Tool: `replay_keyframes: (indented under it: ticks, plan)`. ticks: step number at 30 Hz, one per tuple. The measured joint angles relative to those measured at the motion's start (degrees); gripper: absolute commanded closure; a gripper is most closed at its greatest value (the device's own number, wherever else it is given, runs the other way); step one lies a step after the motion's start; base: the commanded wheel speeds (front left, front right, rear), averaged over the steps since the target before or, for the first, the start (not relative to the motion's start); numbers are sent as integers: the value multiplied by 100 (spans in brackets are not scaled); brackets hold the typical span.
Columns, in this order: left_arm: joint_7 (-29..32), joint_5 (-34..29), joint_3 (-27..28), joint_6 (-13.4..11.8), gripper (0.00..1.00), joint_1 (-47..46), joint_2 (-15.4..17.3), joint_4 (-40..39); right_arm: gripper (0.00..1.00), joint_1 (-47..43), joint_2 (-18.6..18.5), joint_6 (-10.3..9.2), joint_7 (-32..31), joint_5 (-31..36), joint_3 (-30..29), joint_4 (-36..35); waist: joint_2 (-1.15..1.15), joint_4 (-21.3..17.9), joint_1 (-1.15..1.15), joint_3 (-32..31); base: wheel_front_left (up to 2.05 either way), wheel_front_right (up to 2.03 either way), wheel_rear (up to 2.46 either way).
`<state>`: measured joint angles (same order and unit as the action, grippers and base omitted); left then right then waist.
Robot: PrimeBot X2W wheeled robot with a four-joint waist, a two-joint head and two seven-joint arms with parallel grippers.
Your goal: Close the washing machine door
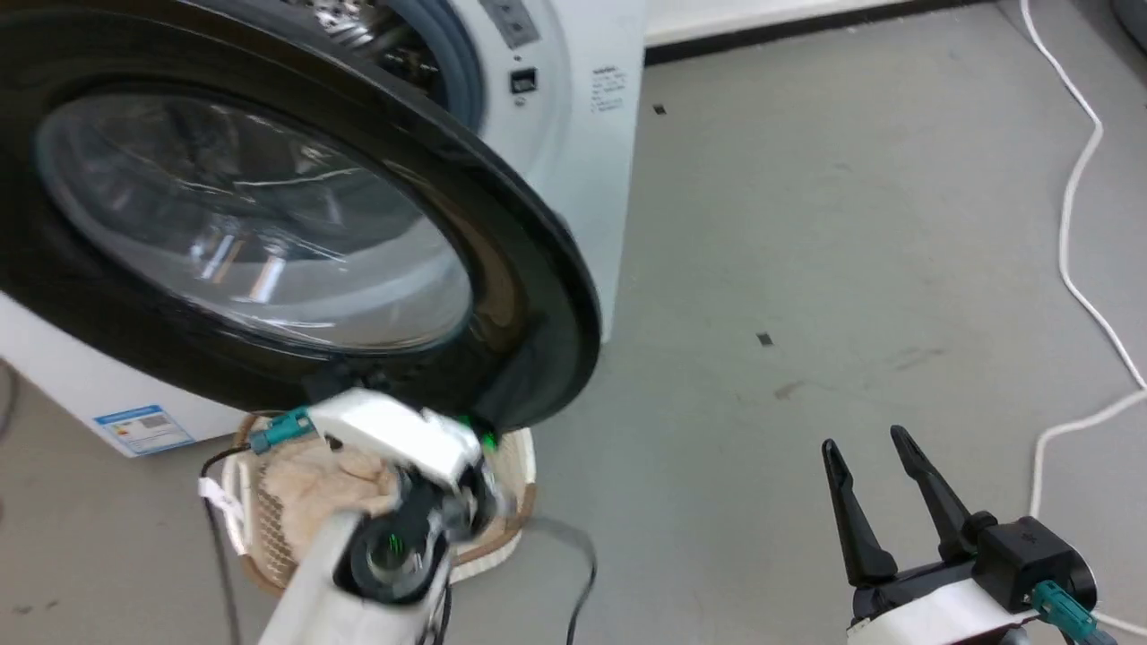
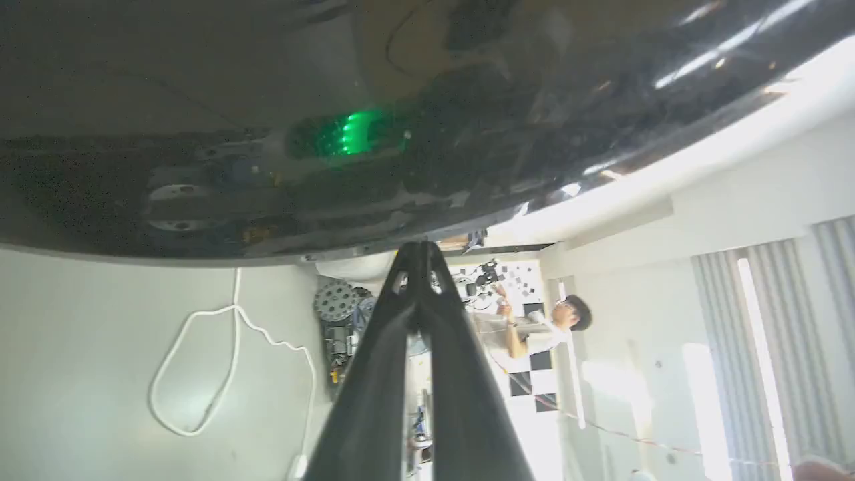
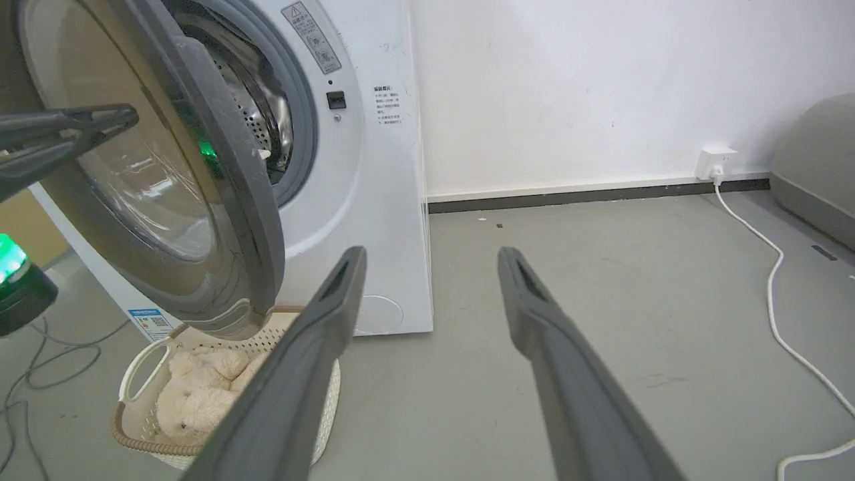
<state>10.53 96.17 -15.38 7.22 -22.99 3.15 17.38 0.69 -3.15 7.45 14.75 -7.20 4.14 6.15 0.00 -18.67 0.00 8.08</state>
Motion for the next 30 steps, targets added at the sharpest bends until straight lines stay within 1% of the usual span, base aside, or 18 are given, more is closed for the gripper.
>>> replay_keyframes:
  ticks: [2,4,5,7,11,13,15,16,18,20,23,24,25,26,27,30]
  plan:
    - [-20,-527,-271,0,100,201,191,-135,0,-2,1,0,0,2,-19,-1,0,102,0,-66,0,0,0]
    - [-112,-1177,-624,0,100,416,506,-324,0,-9,2,0,0,14,-42,-4,0,217,0,-133,0,0,0]
    - [-330,-1779,-932,0,100,626,834,-461,0,-24,7,0,0,23,-68,-5,0,339,0,-202,0,0,0]
    - [-712,-2306,-1147,1,100,785,1140,-561,0,-49,7,0,0,32,-123,-8,0,479,0,-271,0,0,0]
    - [-1774,-3457,-1356,1,100,900,1780,-372,0,-154,7,0,0,124,-163,-5,0,776,0,-414,0,0,0]
    - [-2302,-3852,-1290,1,100,904,1936,-300,0,-162,9,0,0,153,-200,-20,0,925,0,-478,0,0,0]
    - [-2494,-4298,-1002,-14,100,906,1931,-286,0,-165,8,0,0,163,-225,-40,0,1082,0,-534,0,0,0]
    - [-2518,-4545,-784,-66,100,913,1911,-333,0,-166,8,0,0,165,-226,-45,0,1159,0,-556,0,0,0]
    - [-2524,-5245,-145,-205,100,998,1782,-705,0,-165,8,0,0,170,-233,-64,0,1307,0,-593,0,0,0]
    - [-2528,-5921,393,-332,100,1219,1578,-1141,0,-165,8,0,0,171,-225,-81,0,1438,0,-625,0,0,0]
    - [-2528,-6585,968,-376,100,1744,1148,-1607,0,-166,9,0,-1,176,-216,-96,0,1588,0,-675,0,0,0]
    - [-2528,-6783,1055,-372,100,1913,1039,-1707,0,-166,8,0,0,177,-219,-99,0,1626,0,-692,0,0,0]
    - [-2528,-6783,1055,-372,100,1913,1039,-1707,0,-166,8,0,0,177,-219,-99,0,1626,0,-692,0,0,0]
    - [-2528,-7119,1183,-348,100,2198,843,-1847,0,-175,8,0,0,177,-210,-111,0,1689,0,-723,0,0,0]
    - [-2528,-7241,1223,-315,100,2310,747,-1896,0,-179,8,0,0,177,-201,-118,0,1714,-1,-733,0,0,0]
    - [-2528,-7569,1206,-202,100,2566,538,-1919,0,-216,8,0,0,177,-176,-131,0,1779,-1,-750,0,0,0]
